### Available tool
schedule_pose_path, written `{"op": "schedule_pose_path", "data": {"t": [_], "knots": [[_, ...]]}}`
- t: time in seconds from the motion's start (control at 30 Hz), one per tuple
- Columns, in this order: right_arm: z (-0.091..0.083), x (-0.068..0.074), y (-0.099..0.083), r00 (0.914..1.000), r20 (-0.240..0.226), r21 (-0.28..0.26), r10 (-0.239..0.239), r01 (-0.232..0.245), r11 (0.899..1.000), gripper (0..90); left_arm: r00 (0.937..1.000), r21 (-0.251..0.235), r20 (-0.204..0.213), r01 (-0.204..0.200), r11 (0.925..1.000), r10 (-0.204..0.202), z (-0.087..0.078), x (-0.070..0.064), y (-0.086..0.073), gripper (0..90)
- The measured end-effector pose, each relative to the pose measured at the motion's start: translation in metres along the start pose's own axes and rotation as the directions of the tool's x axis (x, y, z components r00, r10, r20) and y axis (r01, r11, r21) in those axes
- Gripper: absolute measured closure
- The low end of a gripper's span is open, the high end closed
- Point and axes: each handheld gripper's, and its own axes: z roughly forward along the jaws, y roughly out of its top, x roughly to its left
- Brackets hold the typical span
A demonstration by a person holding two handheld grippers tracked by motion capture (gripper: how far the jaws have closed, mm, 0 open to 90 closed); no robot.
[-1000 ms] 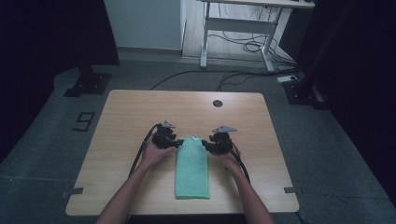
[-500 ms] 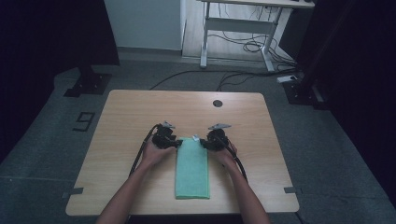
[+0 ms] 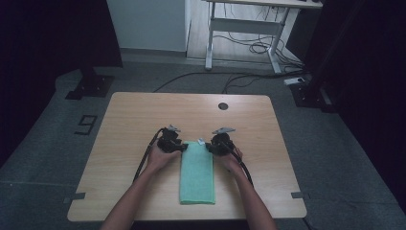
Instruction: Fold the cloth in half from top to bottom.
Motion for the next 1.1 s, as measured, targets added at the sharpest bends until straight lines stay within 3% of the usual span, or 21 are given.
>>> {"op": "schedule_pose_path", "data": {"t": [0.2, 0.33, 0.63, 1.1], "knots": [[0.001, 0.000, 0.001, 0.9993, -0.038, 0.000, 0.002, -0.002, 1.000, 78.7, 0.9998, 0.004, -0.010, -0.017, 0.9999, 0.017, 0.001, -0.003, 0.000, 58.7], [0.002, -0.001, -0.001, 0.9980, -0.062, -0.007, 0.013, -0.013, 1.000, 82.6, 0.9997, 0.001, 0.006, -0.022, 0.9998, 0.022, 0.001, -0.004, 0.000, 66.1], [0.001, -0.006, -0.005, 0.9930, -0.107, -0.038, 0.050, -0.054, 0.998, 84.9, 0.9985, -0.010, 0.046, -0.028, 0.9995, 0.029, 0.001, -0.005, -0.003, 83.3], [-0.026, -0.008, 0.004, 0.9879, -0.153, -0.139, 0.022, -0.044, 0.989, 85.3, 0.9972, -0.091, 0.046, -0.055, 0.9943, 0.060, -0.021, -0.009, 0.011, 86.3]]}}
